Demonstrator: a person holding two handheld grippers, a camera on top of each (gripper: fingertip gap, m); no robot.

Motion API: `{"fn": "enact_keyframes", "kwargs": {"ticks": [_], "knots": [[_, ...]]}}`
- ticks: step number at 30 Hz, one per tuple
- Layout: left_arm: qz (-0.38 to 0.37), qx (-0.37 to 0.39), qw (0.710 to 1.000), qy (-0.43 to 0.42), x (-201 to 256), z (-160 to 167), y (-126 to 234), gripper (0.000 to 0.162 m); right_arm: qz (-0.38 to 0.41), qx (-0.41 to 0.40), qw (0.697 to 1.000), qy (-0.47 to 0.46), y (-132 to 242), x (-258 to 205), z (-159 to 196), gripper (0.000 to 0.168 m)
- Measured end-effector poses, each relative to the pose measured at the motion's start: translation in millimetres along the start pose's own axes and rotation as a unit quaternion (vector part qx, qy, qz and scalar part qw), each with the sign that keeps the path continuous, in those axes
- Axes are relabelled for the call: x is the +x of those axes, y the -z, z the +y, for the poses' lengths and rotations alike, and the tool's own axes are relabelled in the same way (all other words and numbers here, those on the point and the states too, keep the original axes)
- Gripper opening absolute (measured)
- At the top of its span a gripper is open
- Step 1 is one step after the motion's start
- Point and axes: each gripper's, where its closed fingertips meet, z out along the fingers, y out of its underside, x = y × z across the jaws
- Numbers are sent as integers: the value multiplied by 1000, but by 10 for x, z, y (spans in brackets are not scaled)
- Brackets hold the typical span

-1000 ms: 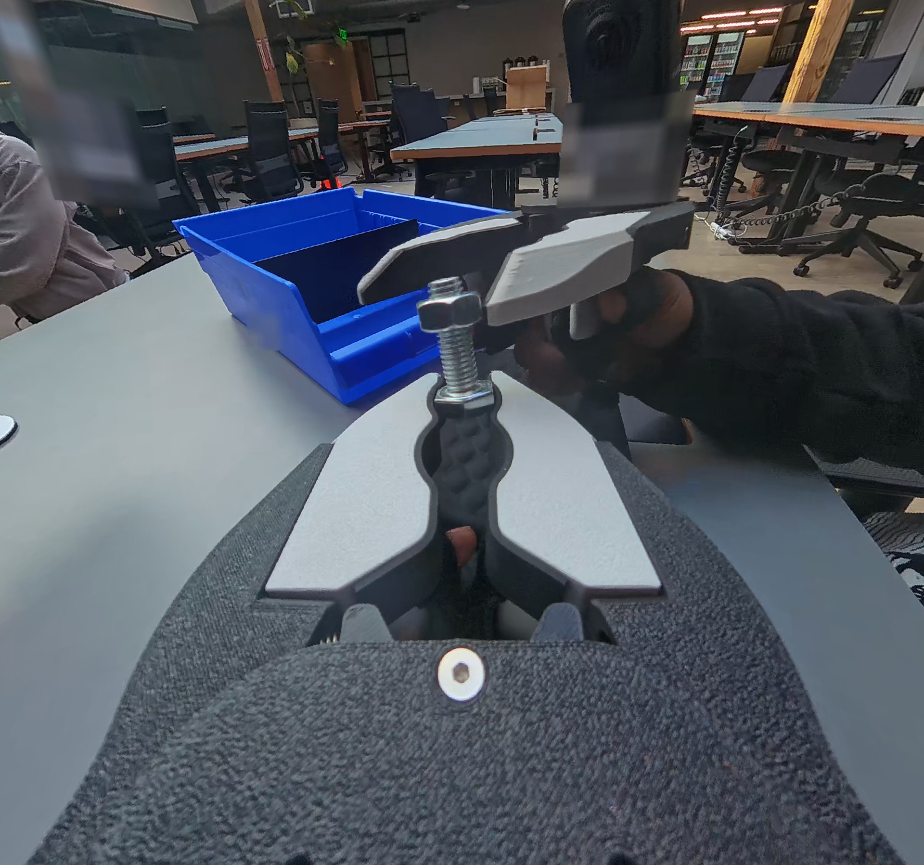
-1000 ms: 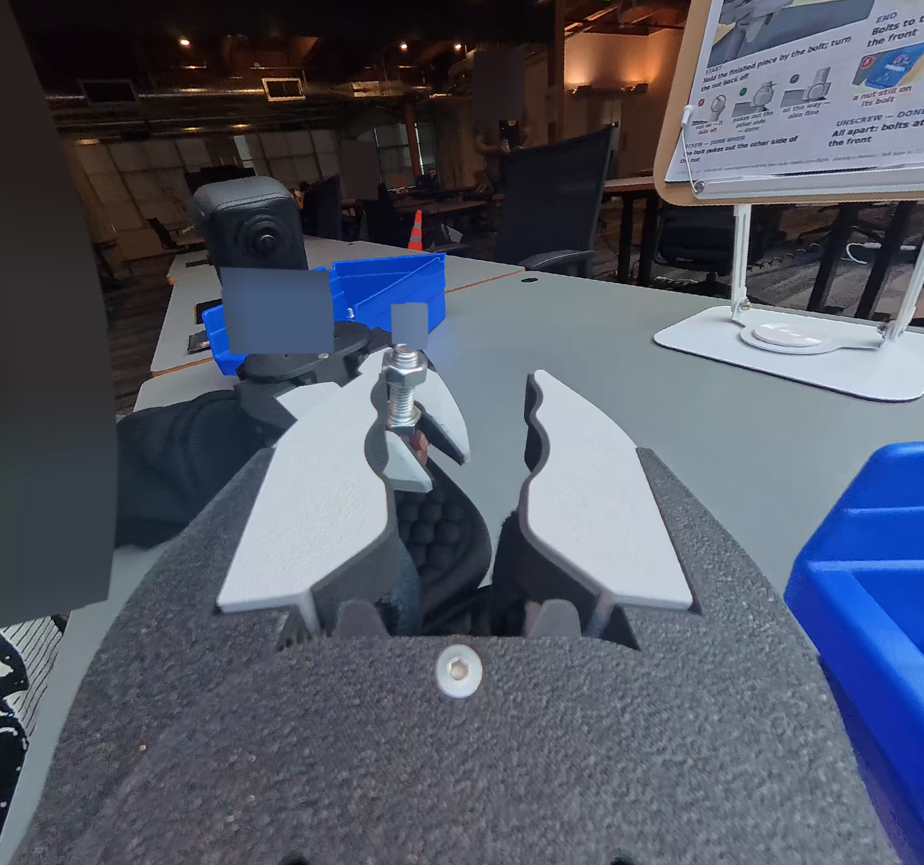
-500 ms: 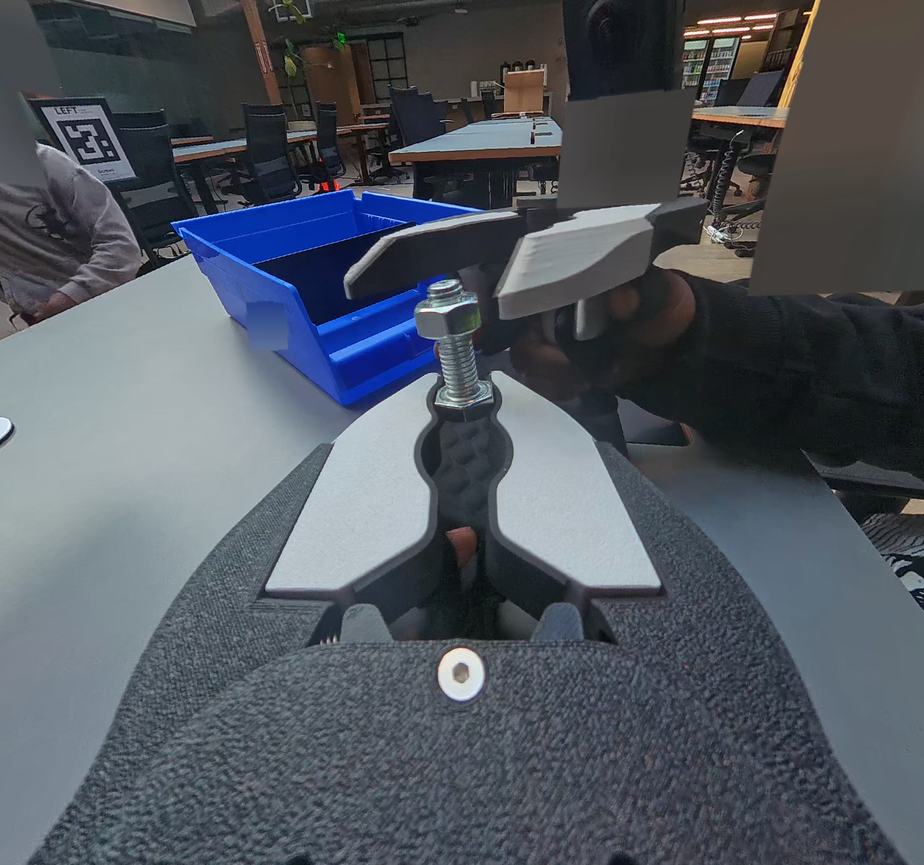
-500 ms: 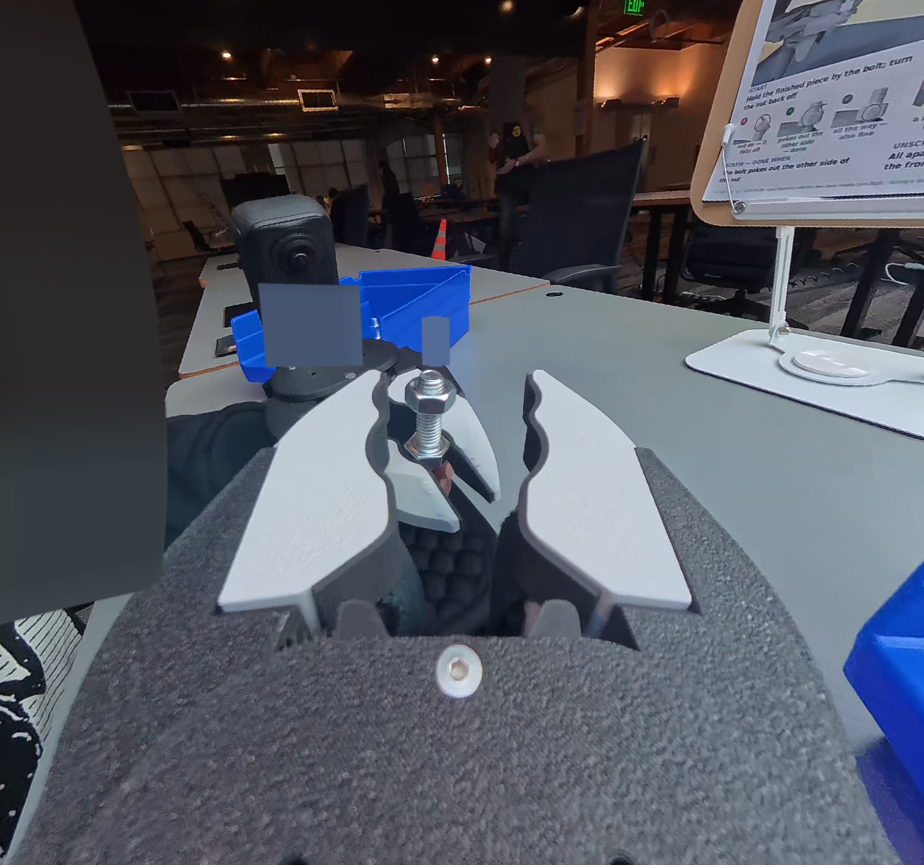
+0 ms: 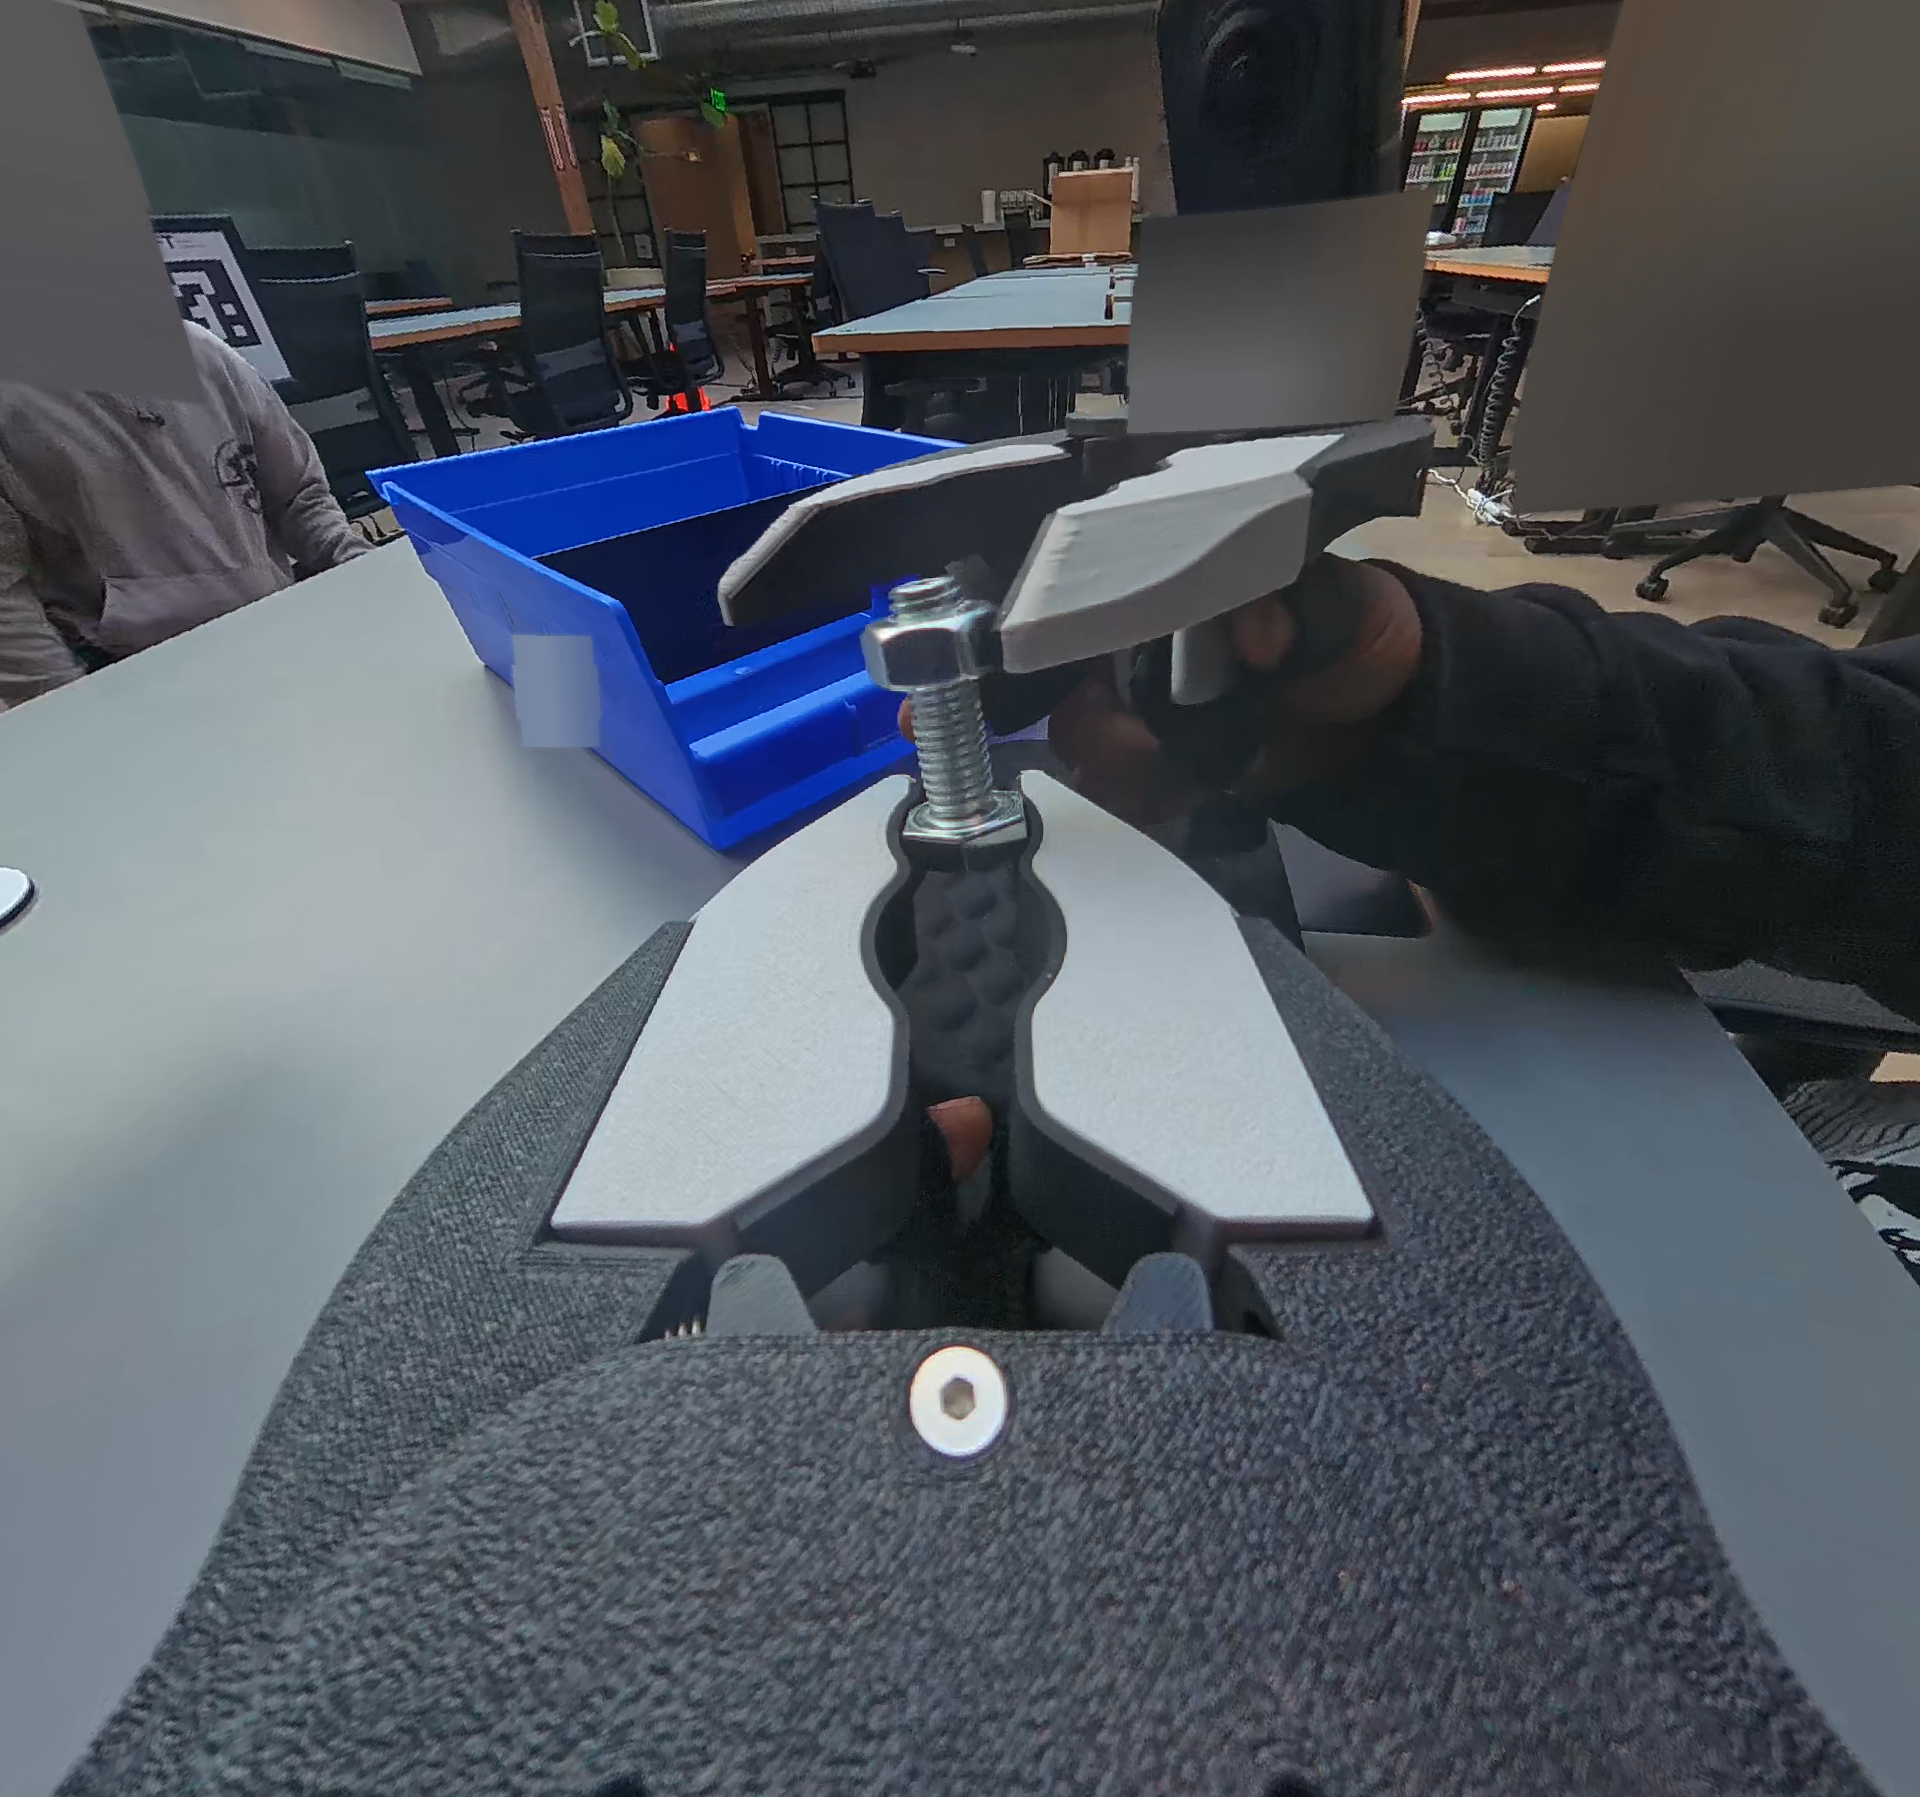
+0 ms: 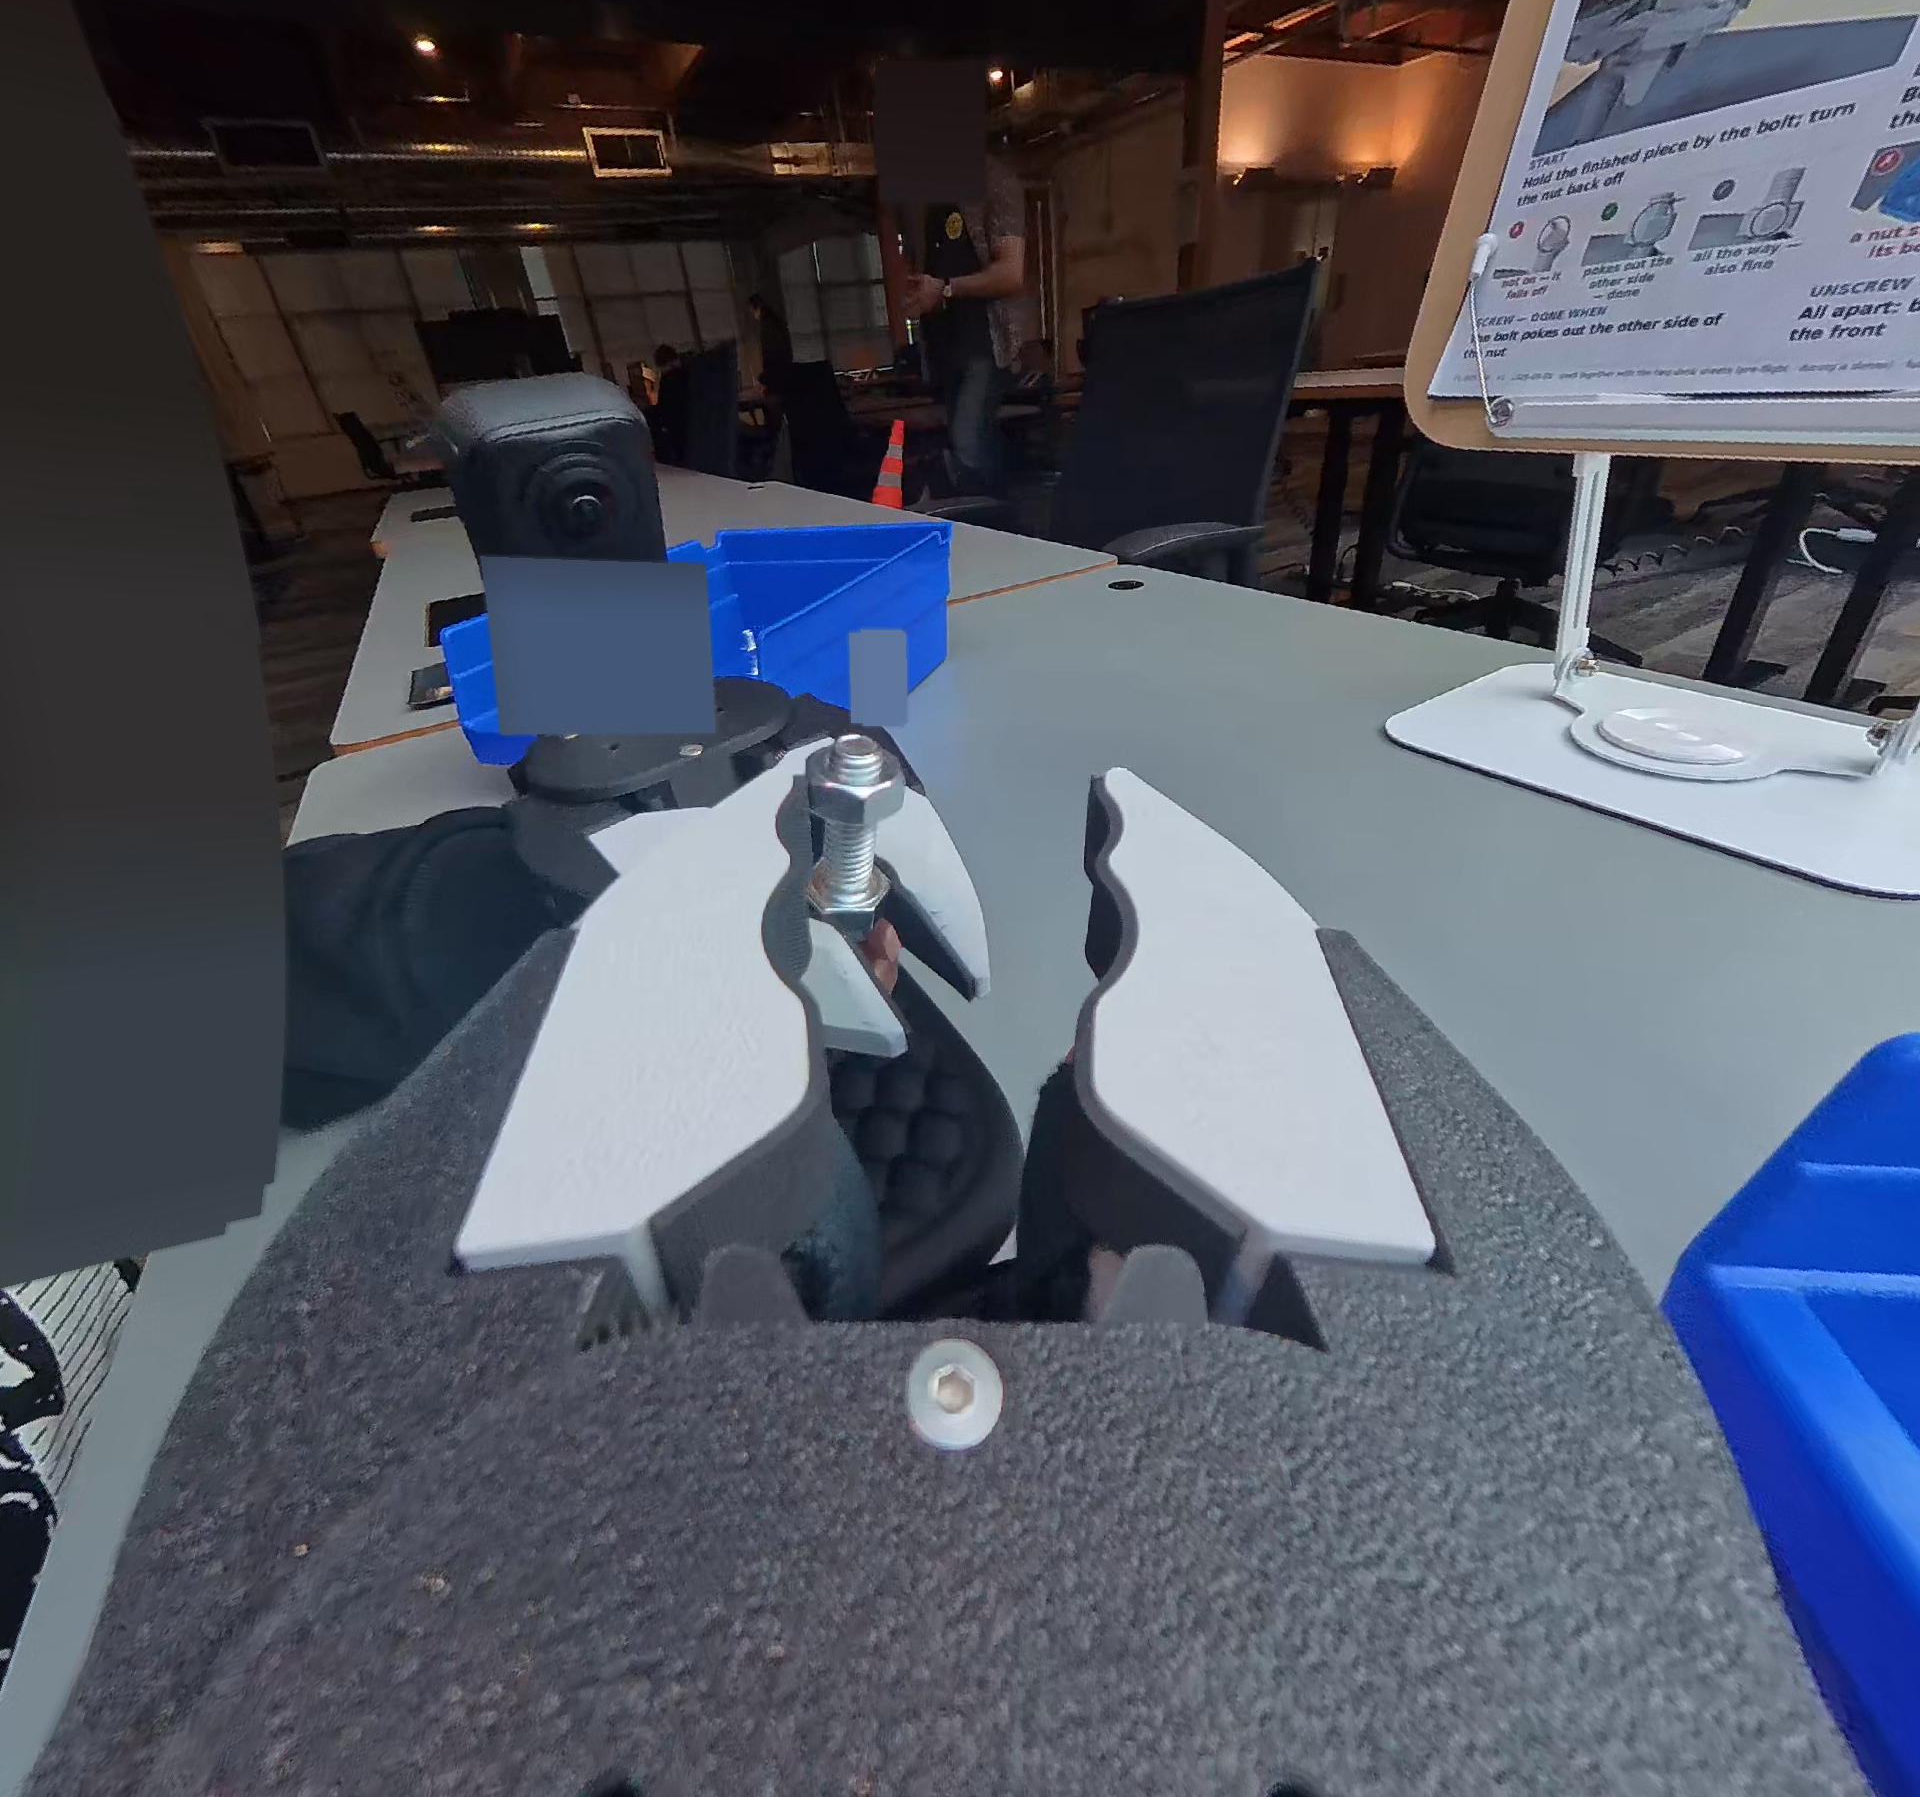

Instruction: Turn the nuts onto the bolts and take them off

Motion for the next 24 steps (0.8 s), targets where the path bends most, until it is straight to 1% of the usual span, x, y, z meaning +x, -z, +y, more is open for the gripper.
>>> {"fn": "enact_keyframes", "kwargs": {"ticks": [5, 8, 12, 15, 20, 24], "knots": [[-1, 2, 1000, 2, -6, -4, 5, 14, 24, 3, 1000, 2, 128, 114, 0, 45], [-1, 2, 1000, 1, -2, -4, 5, 14, 15, 17, 1000, -10, 149, 96, -34, 46], [-2, -2, 1000, 0, -3, 3, -1, 14, -5, 18, 1000, -9, 48, -11, -52, 54], [-1, -5, 1000, -4, 6, 12, -7, 14, -7, 13, 1000, -6, -83, -54, -44, 58], [-1, -6, 1000, -6, 14, 13, -9, 14, -4, 2, 1000, -7, -224, -67, 12, 58], [0, -3, 1000, -6, 14, 7, -5, 14, 8, 4, 1000, -8, -145, -15, 11, 56]]}}
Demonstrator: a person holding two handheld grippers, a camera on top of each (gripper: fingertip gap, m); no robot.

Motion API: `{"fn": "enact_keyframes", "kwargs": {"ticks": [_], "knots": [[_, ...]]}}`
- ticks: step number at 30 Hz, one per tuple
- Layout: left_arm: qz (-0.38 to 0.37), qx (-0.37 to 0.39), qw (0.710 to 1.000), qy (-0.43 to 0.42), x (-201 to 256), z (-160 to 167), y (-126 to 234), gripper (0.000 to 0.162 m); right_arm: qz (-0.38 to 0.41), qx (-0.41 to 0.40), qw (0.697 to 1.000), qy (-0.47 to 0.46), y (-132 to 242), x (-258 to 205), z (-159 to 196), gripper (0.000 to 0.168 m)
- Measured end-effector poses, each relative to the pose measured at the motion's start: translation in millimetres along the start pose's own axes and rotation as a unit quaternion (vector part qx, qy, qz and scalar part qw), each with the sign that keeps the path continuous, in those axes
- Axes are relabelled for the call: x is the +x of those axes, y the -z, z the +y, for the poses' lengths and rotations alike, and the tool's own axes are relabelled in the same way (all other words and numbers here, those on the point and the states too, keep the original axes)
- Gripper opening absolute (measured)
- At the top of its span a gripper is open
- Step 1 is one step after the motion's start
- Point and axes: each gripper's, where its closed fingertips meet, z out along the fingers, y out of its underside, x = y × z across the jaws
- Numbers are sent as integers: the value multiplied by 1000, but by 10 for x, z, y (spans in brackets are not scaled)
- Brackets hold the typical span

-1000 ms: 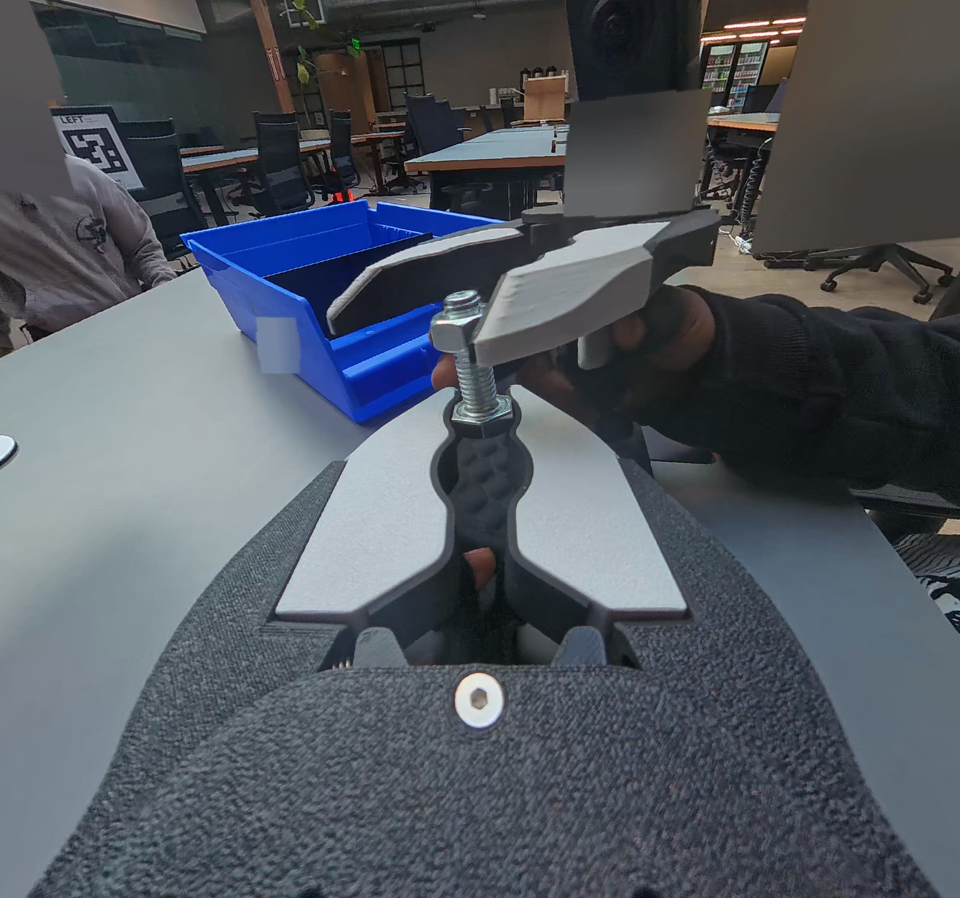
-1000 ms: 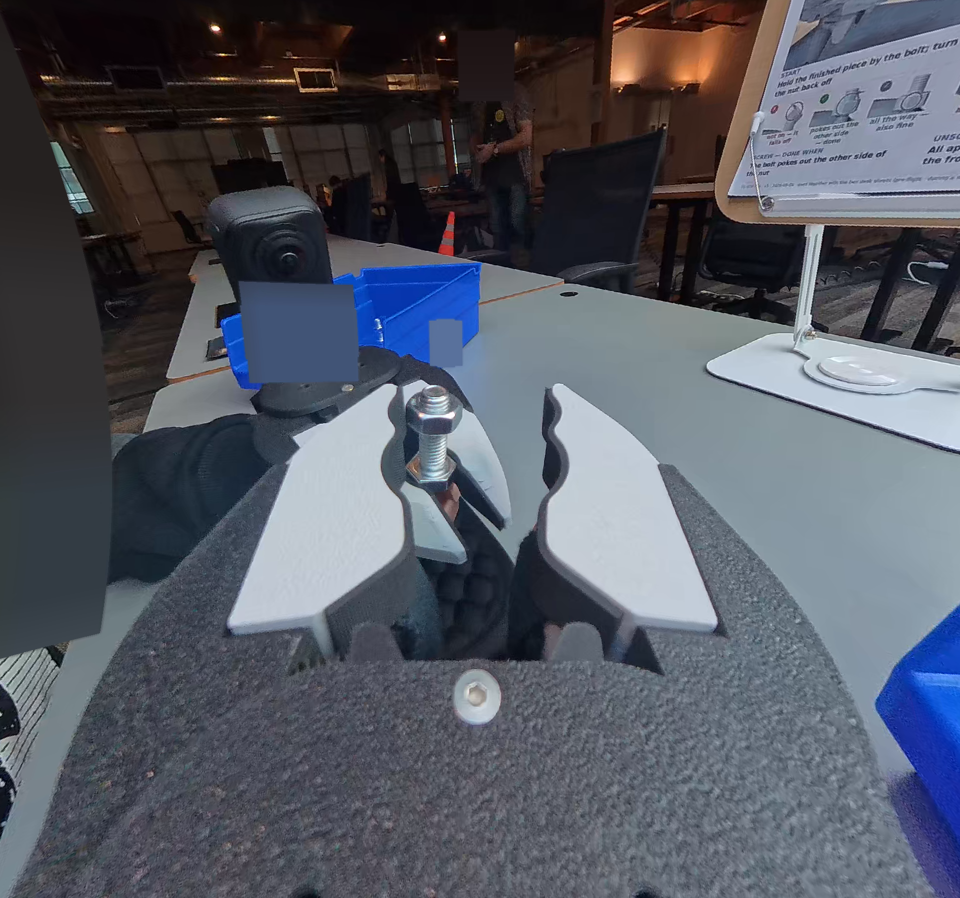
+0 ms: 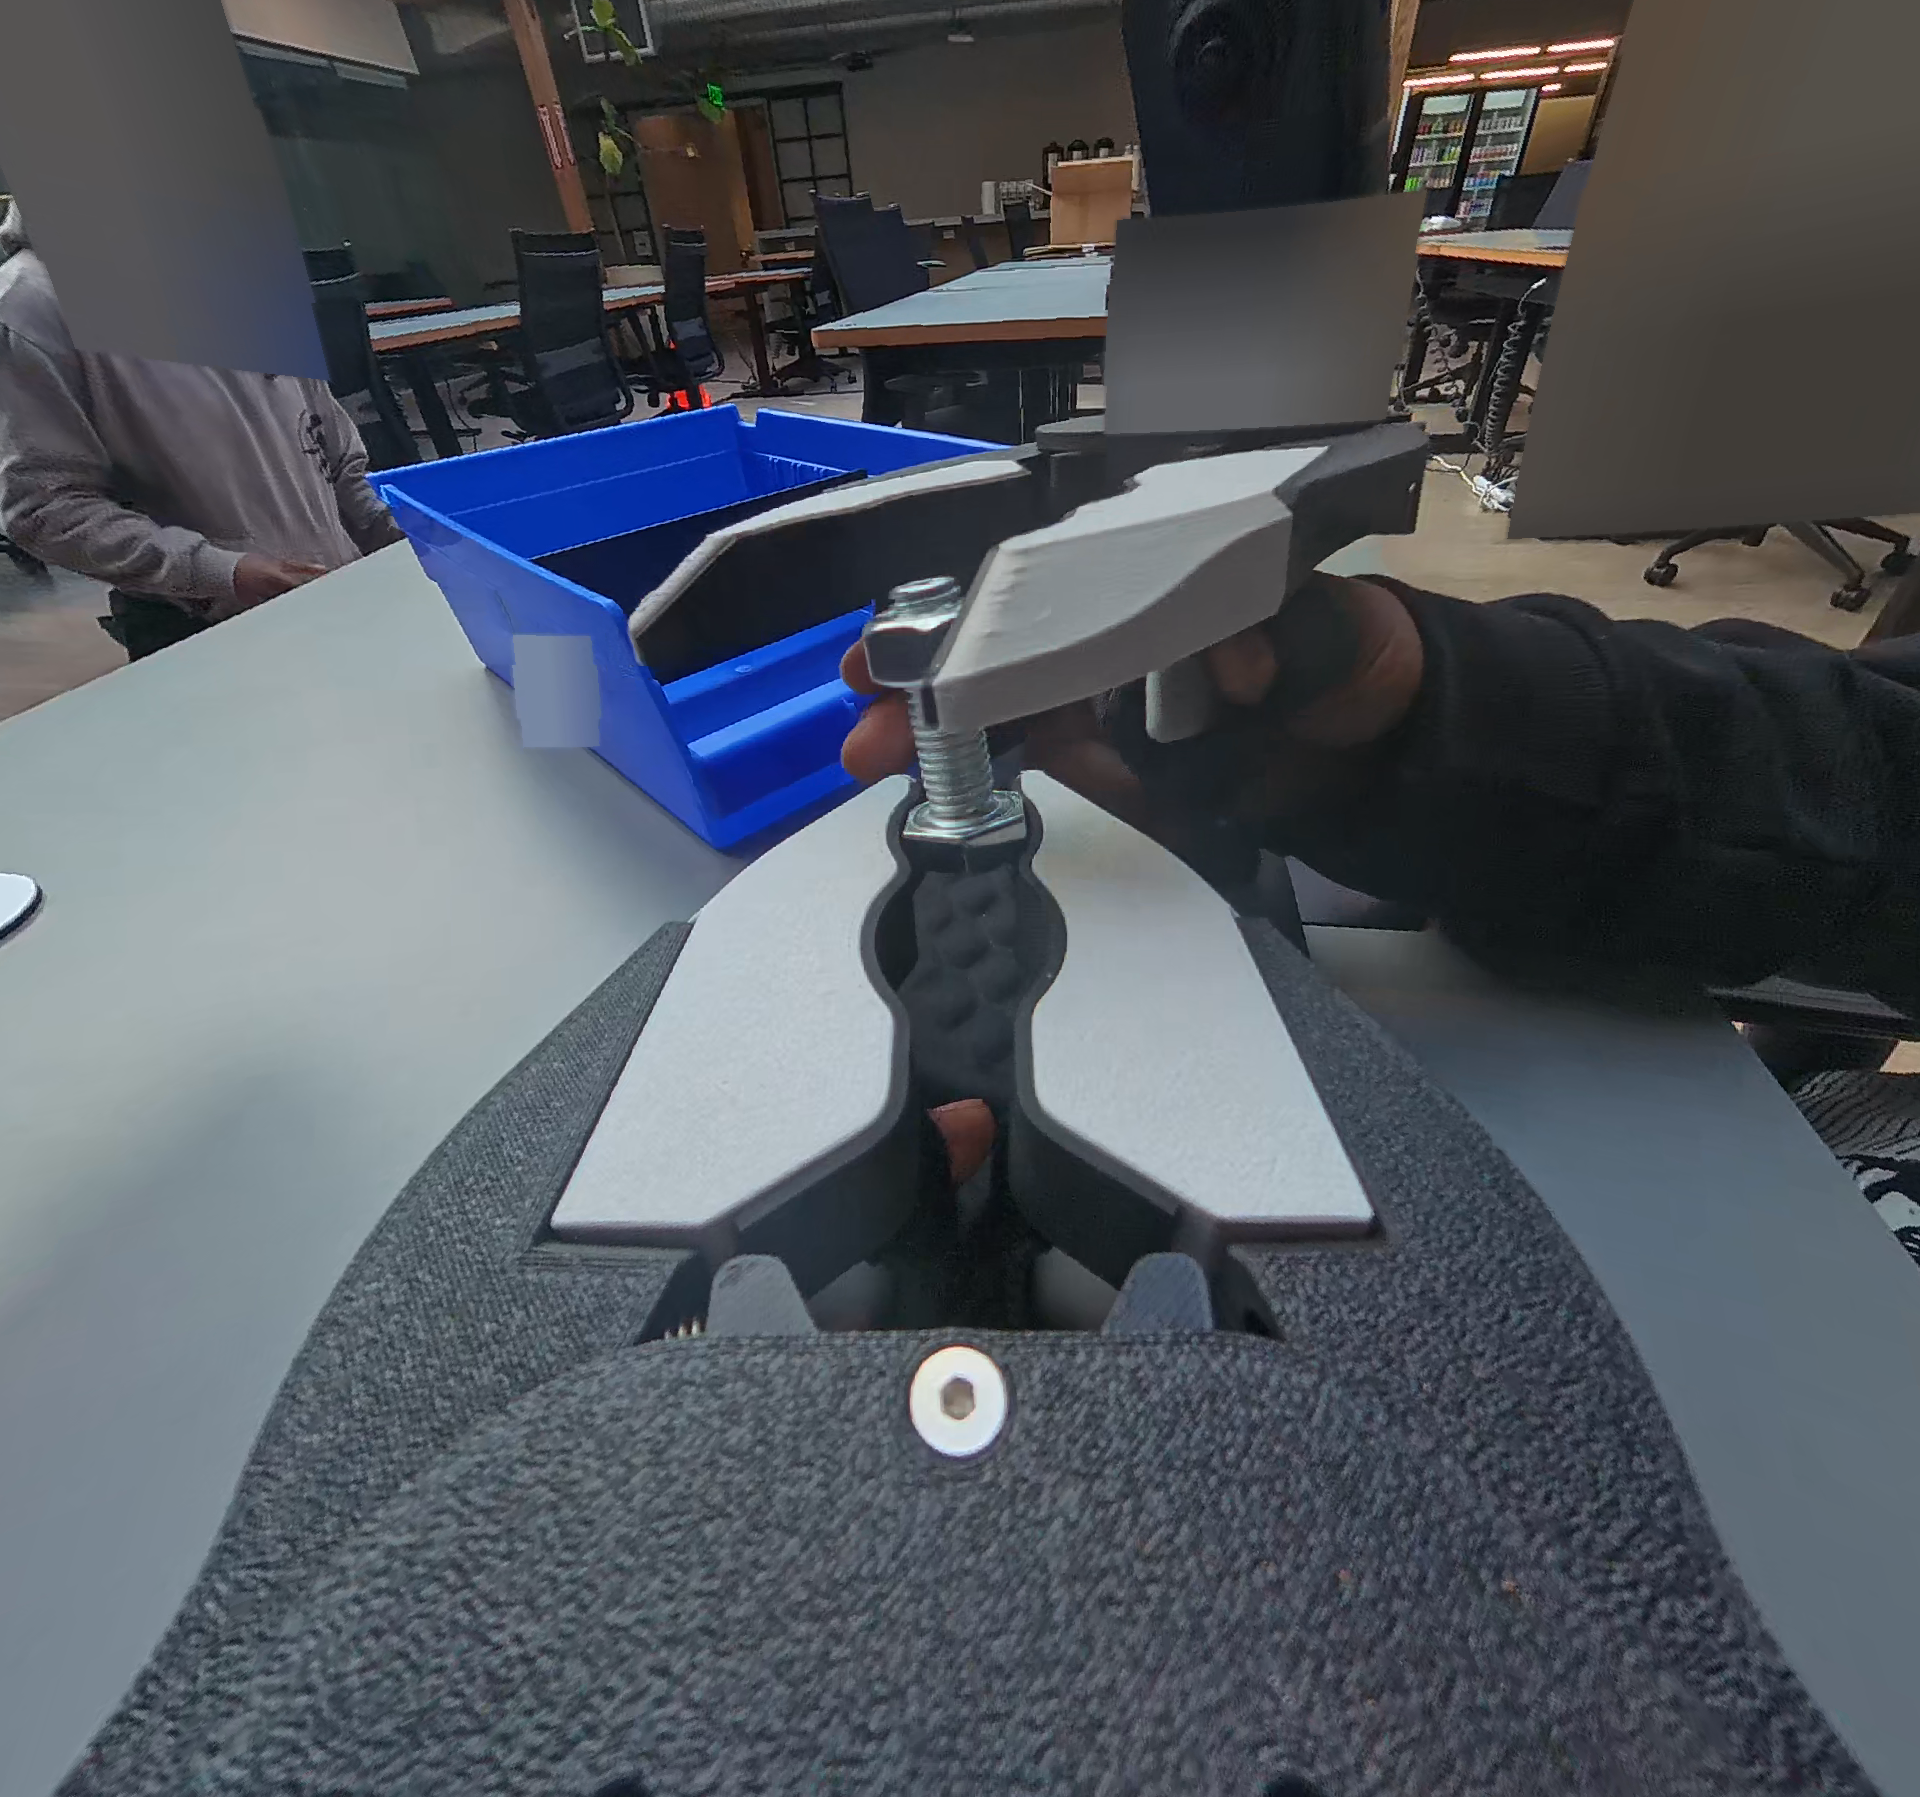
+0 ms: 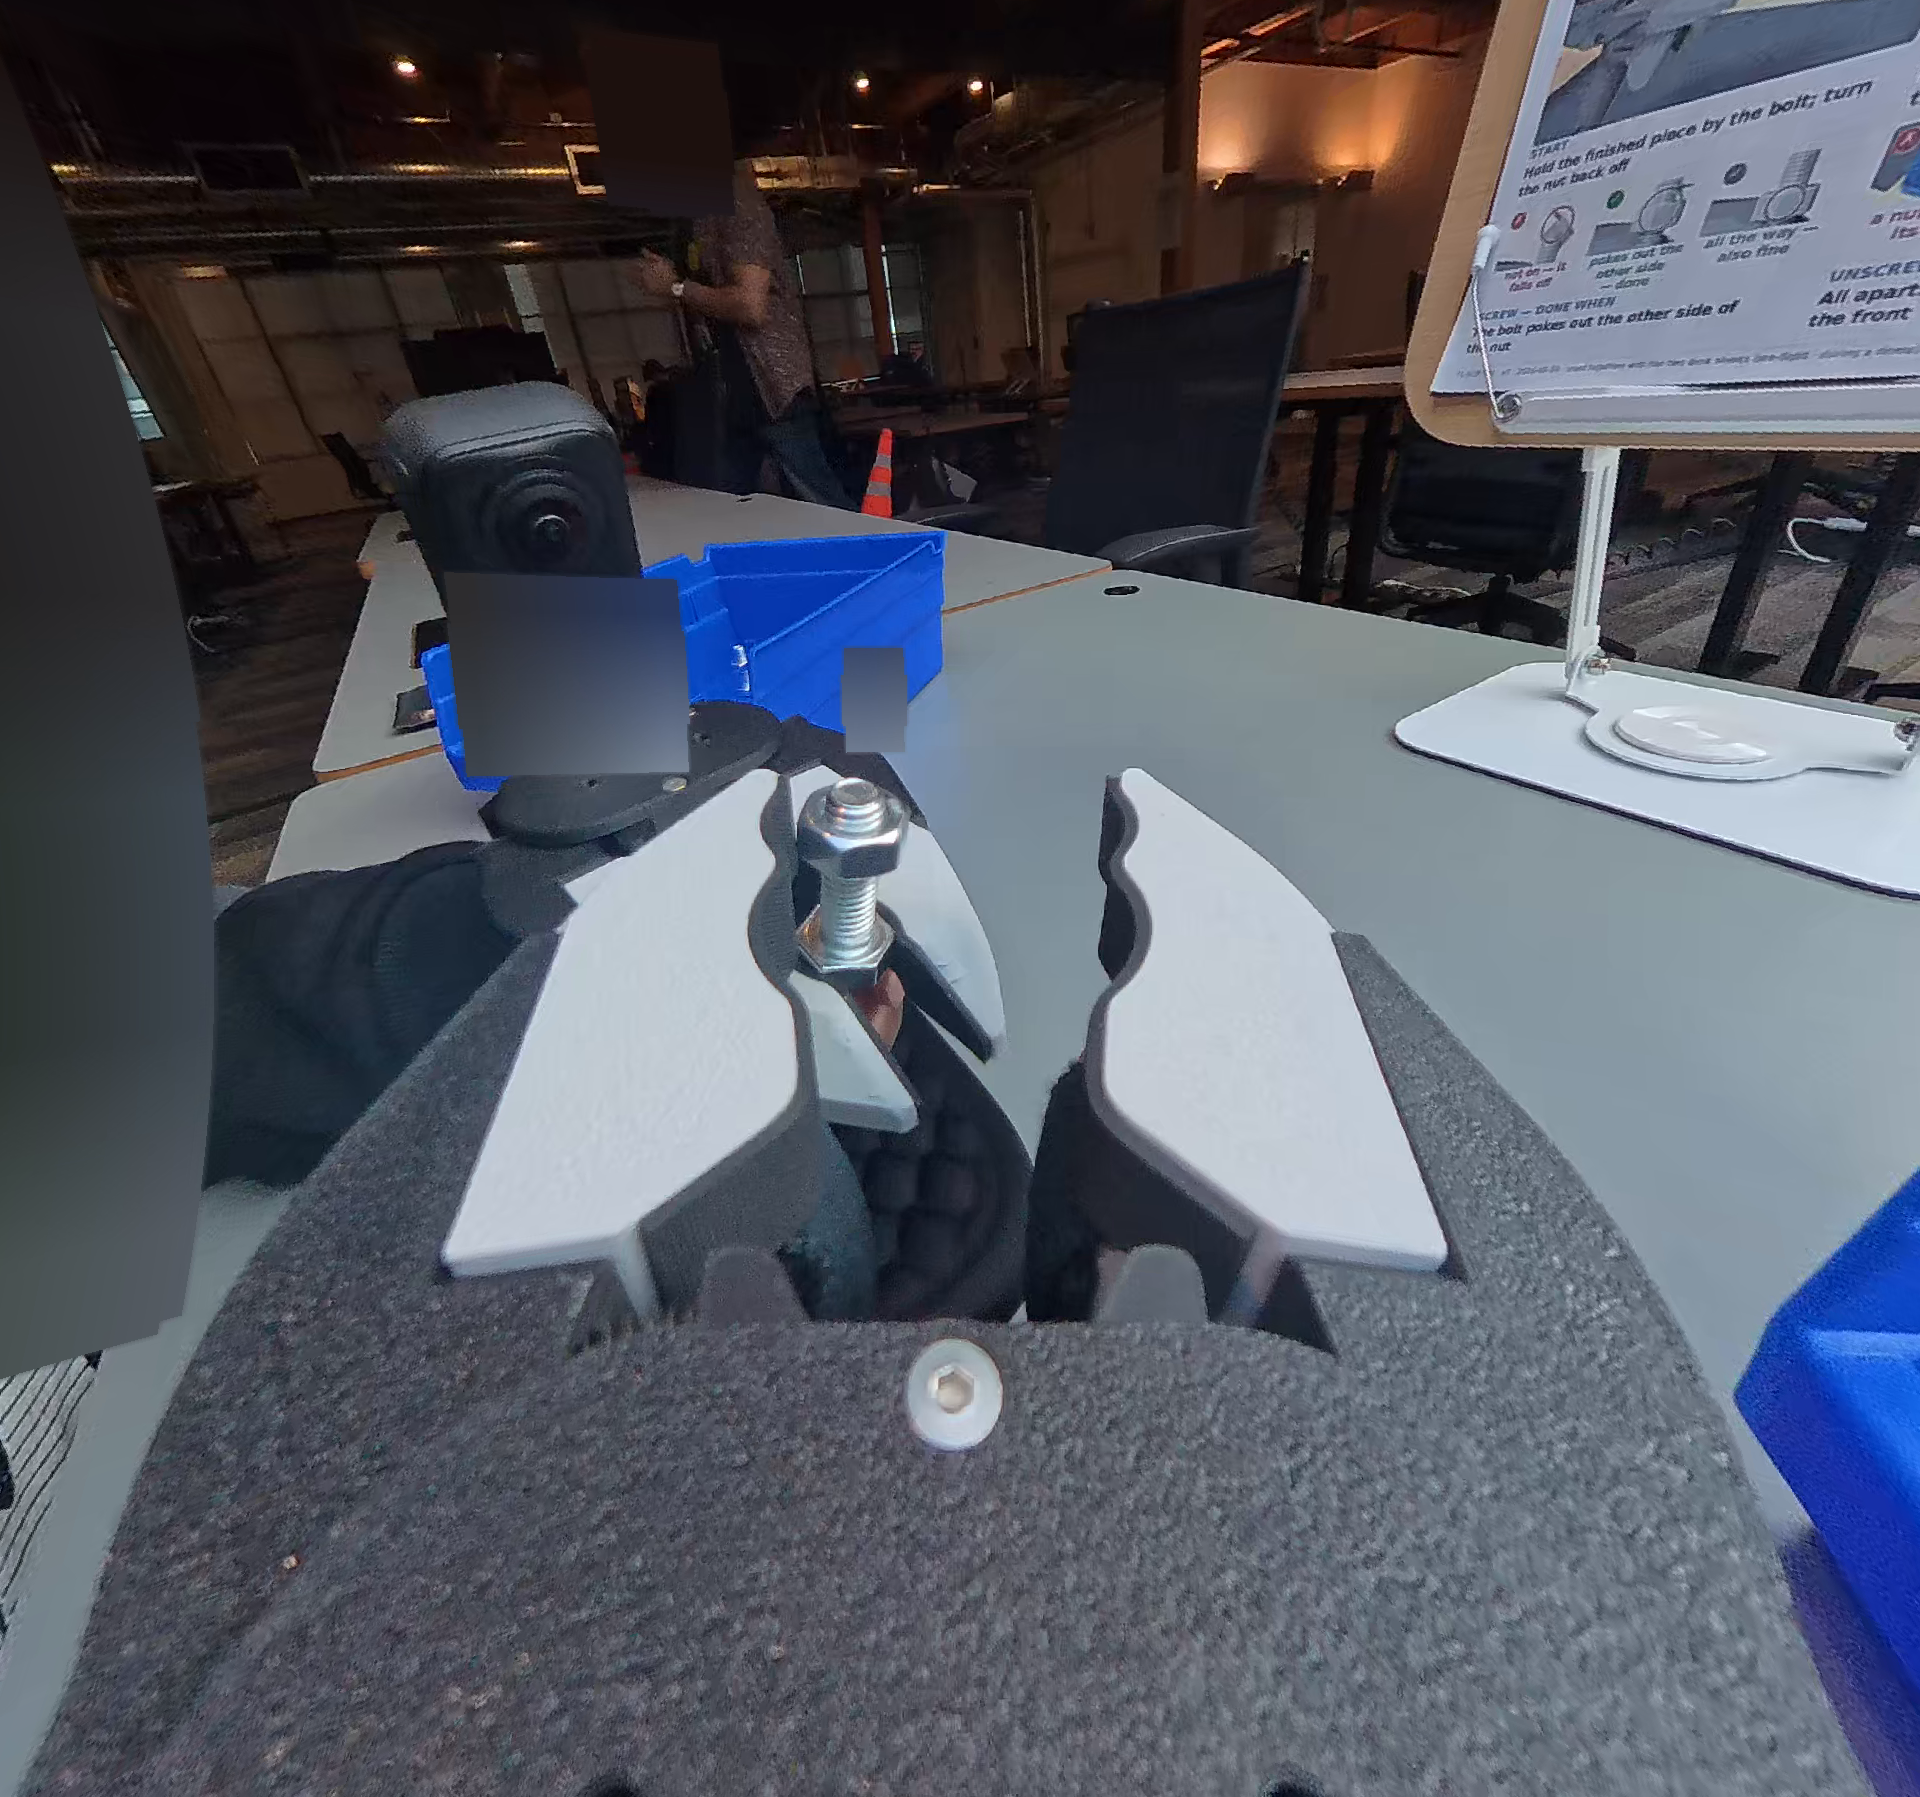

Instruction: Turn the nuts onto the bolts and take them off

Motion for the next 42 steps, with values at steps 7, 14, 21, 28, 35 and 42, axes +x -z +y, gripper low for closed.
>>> {"fn": "enact_keyframes", "kwargs": {"ticks": [7, 14, 21, 28, 35, 42], "knots": [[-2, 10, 1000, 10, -23, -24, 16, 14, 26, 12, 1000, 3, 252, 127, -34, 49], [-2, 7, 1000, 9, -24, -13, 8, 14, -3, 24, 1000, -13, 195, 52, -80, 59], [-1, 2, 1000, 3, -9, -1, -3, 14, 0, 6, 1000, -11, -84, -31, -13, 64], [-2, 6, 1000, 5, -20, -12, 3, 14, 14, 10, 1000, -12, 58, 58, -28, 61], [-3, 10, 1000, 8, -27, -23, 11, 14, 37, 12, 999, 1, 277, 182, -24, 55], [-1, 6, 1000, 3, -12, -13, 1, 14, 3, 27, 1000, -8, 183, 37, -74, 60]]}}
